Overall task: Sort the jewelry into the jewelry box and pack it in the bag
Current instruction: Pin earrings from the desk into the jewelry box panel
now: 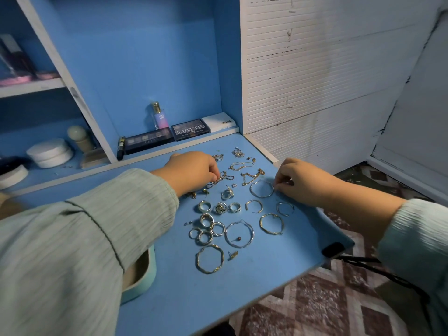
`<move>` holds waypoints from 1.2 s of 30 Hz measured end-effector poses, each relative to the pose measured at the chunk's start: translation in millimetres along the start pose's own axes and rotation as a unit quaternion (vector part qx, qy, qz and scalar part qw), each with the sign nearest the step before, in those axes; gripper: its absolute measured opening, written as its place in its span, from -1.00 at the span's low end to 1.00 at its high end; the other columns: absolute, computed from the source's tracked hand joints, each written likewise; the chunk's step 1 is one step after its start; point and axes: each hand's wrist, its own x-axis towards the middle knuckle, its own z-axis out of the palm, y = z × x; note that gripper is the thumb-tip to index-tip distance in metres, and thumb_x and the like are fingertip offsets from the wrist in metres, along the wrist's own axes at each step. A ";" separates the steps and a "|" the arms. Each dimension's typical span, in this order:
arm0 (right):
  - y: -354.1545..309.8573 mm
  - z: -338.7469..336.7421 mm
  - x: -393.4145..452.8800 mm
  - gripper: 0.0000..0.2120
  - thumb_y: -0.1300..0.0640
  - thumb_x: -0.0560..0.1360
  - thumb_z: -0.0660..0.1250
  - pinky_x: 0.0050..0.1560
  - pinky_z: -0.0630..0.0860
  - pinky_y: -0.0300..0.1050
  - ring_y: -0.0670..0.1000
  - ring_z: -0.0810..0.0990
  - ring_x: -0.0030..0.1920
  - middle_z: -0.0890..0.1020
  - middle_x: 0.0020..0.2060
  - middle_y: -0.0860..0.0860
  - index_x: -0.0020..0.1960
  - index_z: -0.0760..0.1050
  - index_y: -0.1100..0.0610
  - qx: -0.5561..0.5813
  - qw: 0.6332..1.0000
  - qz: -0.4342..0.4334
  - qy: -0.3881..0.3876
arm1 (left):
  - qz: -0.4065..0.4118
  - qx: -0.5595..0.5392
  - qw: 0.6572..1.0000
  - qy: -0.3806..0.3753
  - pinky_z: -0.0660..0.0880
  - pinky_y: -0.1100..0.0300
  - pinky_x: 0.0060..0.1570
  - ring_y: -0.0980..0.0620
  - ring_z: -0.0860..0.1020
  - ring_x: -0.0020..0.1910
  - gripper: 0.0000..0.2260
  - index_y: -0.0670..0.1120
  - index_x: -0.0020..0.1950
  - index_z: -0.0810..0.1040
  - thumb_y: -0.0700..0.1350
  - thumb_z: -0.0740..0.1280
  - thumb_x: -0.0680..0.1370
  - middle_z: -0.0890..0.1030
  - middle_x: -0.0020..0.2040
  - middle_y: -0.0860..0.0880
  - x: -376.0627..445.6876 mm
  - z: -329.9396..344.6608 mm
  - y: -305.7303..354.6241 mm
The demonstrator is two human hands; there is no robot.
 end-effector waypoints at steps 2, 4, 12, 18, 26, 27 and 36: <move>-0.2 1.1 -0.2 -0.90 0.15 0.50 0.27 -0.09 0.32 -0.26 -0.04 0.44 -0.09 0.41 -0.08 -0.05 -0.04 0.54 0.14 -0.001 1.000 -0.001 0.014 | -0.001 -0.002 1.000 0.007 0.35 0.08 0.17 0.12 0.44 -0.01 -0.91 0.16 -0.11 0.51 -0.02 0.27 0.56 0.51 -0.10 0.21 -1.8 2.0 0.3; -0.5 2.6 -0.2 -0.89 0.17 0.50 0.26 -0.12 0.27 -0.29 -0.05 0.42 -0.09 0.42 -0.10 -0.05 -0.03 0.54 0.15 -0.007 1.000 0.000 0.018 | -0.004 -0.001 1.000 0.014 0.33 0.10 0.14 0.12 0.43 -0.04 -0.92 0.16 -0.10 0.51 -0.02 0.27 0.57 0.51 -0.09 0.20 -3.3 2.8 1.2; -4.0 5.7 -3.5 -0.84 0.14 0.51 0.28 0.04 0.43 -0.13 0.03 0.51 0.01 0.43 -0.06 -0.07 0.01 0.61 0.13 -0.003 1.000 0.017 0.020 | -0.008 -0.017 1.000 0.022 0.34 0.11 0.13 0.13 0.42 -0.09 -0.91 0.14 -0.04 0.55 -0.03 0.27 0.57 0.49 -0.13 0.20 -11.0 2.2 1.3; -6.3 6.8 -6.8 -0.84 0.17 0.51 0.29 0.01 0.41 -0.19 0.02 0.50 -0.01 0.50 0.00 0.00 0.02 0.62 0.13 0.014 0.999 0.031 0.033 | -0.009 -0.030 0.999 0.026 0.37 0.13 0.10 0.15 0.43 -0.10 -0.91 0.11 -0.06 0.57 -0.05 0.29 0.56 0.45 -0.26 0.27 -20.6 0.2 -2.3; -35.4 8.0 -19.2 -0.85 0.15 0.51 0.30 0.00 0.45 -0.14 -0.05 0.47 -0.11 0.50 -0.06 -0.01 -0.01 0.62 0.15 0.042 0.996 -0.020 0.072 | -0.007 -0.030 0.999 0.012 0.39 0.07 0.20 0.15 0.46 -0.07 -0.91 0.09 -0.03 0.57 -0.06 0.29 0.54 0.42 -0.26 0.30 -38.3 -4.3 -8.0; -41.9 9.4 -20.2 -0.85 0.15 0.51 0.30 0.01 0.46 -0.13 -0.05 0.47 -0.11 0.49 -0.07 -0.03 -0.01 0.62 0.15 0.047 0.996 -0.032 0.071 | -0.008 -0.031 0.999 0.010 0.40 0.06 0.20 0.15 0.47 -0.07 -0.92 0.10 -0.05 0.56 -0.07 0.28 0.54 0.43 -0.25 0.29 -40.8 -4.8 -9.1; -101.2 25.7 -14.1 -0.84 0.12 0.49 0.34 -0.09 0.32 -0.36 -0.16 0.39 -0.14 0.42 -0.08 -0.07 0.03 0.63 0.08 0.085 0.989 -0.114 0.034 | -0.027 -0.029 0.999 0.015 0.40 0.15 0.05 0.12 0.45 -0.10 -0.90 0.11 -0.16 0.47 -0.07 0.30 0.53 0.51 -0.13 0.19 -61.9 -11.8 -25.9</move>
